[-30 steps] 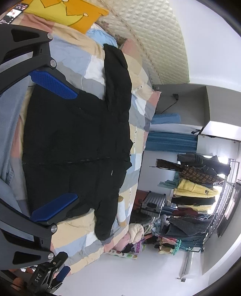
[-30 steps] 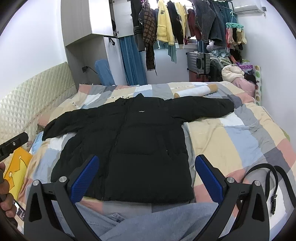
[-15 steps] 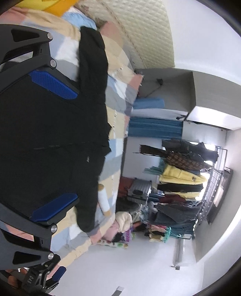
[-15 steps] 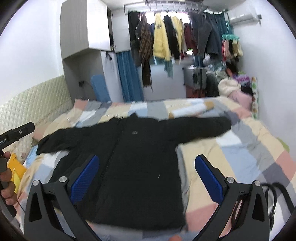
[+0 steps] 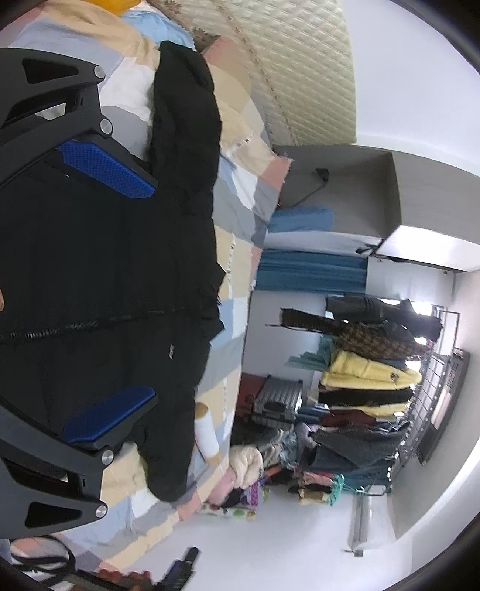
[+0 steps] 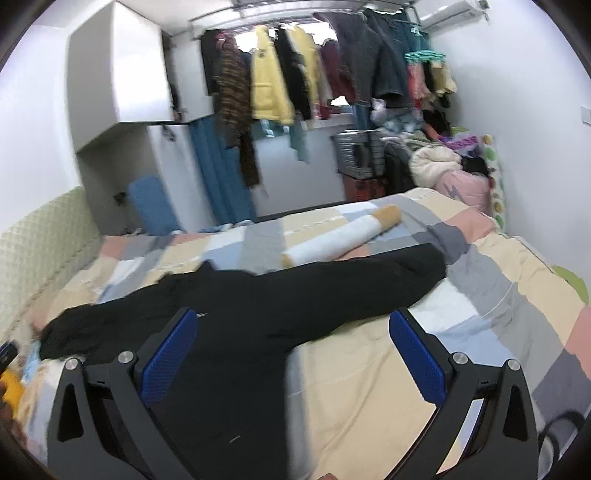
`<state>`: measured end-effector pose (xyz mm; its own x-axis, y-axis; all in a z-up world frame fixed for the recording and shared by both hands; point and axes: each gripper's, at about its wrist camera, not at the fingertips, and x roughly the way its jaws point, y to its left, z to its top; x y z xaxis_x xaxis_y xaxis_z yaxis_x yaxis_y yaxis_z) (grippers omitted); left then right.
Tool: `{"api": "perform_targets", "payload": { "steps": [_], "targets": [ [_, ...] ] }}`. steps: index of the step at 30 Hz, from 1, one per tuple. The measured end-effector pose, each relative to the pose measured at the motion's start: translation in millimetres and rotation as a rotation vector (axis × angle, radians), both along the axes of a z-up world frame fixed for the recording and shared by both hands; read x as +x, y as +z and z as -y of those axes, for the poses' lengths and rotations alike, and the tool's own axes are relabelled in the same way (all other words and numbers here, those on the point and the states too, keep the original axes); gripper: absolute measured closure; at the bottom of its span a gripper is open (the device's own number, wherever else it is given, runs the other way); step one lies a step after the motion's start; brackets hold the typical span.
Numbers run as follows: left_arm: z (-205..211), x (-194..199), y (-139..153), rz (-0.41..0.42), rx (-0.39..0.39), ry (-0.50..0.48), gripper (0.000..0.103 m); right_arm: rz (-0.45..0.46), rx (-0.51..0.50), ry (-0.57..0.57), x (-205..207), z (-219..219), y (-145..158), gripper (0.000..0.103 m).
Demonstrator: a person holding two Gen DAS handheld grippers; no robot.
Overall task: Fold large clothes
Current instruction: 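Move the right tool to a jacket sleeve cuff and close on it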
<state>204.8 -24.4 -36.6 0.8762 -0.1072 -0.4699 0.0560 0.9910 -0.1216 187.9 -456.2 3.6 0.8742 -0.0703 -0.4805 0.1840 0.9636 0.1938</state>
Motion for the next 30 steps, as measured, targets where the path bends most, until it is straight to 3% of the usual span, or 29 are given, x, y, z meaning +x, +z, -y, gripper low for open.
{"api": "perform_targets", "payload": {
  "steps": [4,12,16,23,26,30],
  "targets": [
    [-3.6,22.7,-32.1,-0.06,-0.028,-0.002,0.0,0.054,0.017,-0.088,44.0,53.8,-24.0,0.0],
    [4.0,67.3,-80.9,-0.144,-0.051,0.01,0.0,-0.025,0.215,-0.225,132.1,178.3,-119.3,0.001],
    [8.7,87.4,-101.6,-0.173,-0.047,0.034,0.0,-0.07,0.229,-0.245,167.6,210.9,-157.5,0.008],
    [16.8,114.0,-127.8,-0.224,-0.043,0.07,0.0,-0.074,0.418,-0.329,207.5,267.6,-232.6,0.018],
    [18.9,122.2,-135.9,-0.242,-0.034,0.079,0.0,-0.007,0.499,-0.347,212.4,282.9,-244.4,0.021],
    [19.9,124.3,-152.3,-0.249,0.012,0.069,0.0,0.043,0.501,-0.318,223.5,280.9,-244.5,0.021]
  ]
}}
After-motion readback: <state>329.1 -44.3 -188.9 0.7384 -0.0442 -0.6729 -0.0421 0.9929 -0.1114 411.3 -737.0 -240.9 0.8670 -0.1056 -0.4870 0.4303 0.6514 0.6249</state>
